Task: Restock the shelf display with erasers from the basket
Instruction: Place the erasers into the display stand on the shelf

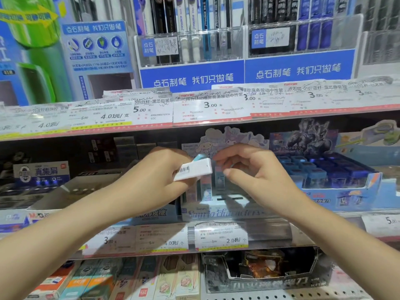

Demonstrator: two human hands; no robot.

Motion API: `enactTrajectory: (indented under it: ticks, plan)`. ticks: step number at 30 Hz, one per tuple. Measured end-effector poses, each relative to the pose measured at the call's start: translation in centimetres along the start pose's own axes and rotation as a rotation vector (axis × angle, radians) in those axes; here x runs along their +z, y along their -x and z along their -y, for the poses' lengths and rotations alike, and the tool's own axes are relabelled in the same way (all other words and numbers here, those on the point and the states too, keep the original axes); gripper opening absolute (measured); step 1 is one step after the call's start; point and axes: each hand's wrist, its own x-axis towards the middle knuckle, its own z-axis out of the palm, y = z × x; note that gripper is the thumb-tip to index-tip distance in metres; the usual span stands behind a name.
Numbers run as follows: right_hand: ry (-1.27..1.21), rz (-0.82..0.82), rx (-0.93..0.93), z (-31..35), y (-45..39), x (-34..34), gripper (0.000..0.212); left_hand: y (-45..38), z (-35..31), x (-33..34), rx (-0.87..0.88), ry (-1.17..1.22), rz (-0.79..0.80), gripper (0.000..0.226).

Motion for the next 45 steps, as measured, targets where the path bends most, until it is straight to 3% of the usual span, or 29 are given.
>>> enactTrajectory:
  ticks: [3,6,9,12,13,17,20,25,28,31,33,37,45]
  plan:
    - [-0.099,0.041,-0.026,1.3,0.6,0.3,0.022,-0.2,-1.2,-0.1,-0.026,0.161,0.041,0.041]
    - [-0.164,0.075,-0.029,2.1,0.8,0.6,0.019,-0.3,-2.0,0.1,-0.13,0.469,0.19,0.039]
    - [-0.184,0.101,0.0,2.1,0.7,0.4,0.013,0.0,-2.1,0.6,-0.173,0.623,0.293,0.035]
    - [-0.218,0.097,0.077,1.7,0.5,-0.6,0.011,0.3,-1.4,1.0,-0.242,0.726,0.32,0.057]
    - [-0.231,0.09,0.103,1.5,0.5,-1.0,0.01,0.4,-1.3,1.0,-0.269,0.762,0.325,0.054]
    - [-0.28,0.059,0.165,1.1,0.5,-1.6,0.011,0.9,-1.5,1.0,-0.361,0.884,0.216,0.018]
    - [-0.294,0.025,0.179,1.0,0.6,-1.2,0.01,1.0,-1.6,1.5,-0.404,0.849,0.096,0.02]
    - [-0.304,-0.017,0.114,1.2,0.8,0.0,0.045,0.6,-2.1,2.5,-0.453,0.888,-0.02,0.026]
    - [-0.282,-0.14,0.105,0.6,0.1,-0.3,0.044,0.3,-1.9,2.3,-0.396,0.741,-0.067,0.025]
    - [-0.172,-0.172,0.096,-0.7,-1.0,-1.3,0.044,0.4,-1.2,1.5,-0.191,0.301,-0.108,0.024]
    - [-0.079,-0.144,0.08,-1.7,-1.5,-1.7,0.046,0.4,-1.0,0.9,-0.09,0.011,-0.008,0.016]
    - [0.142,-0.11,0.02,-3.3,-2.1,-1.5,0.049,0.2,-1.2,1.1,-0.091,-0.264,0.204,0.033]
    - [0.192,-0.06,0.002,-4.6,-2.6,-0.3,0.042,0.1,-0.2,1.2,-0.112,-0.233,0.233,0.043]
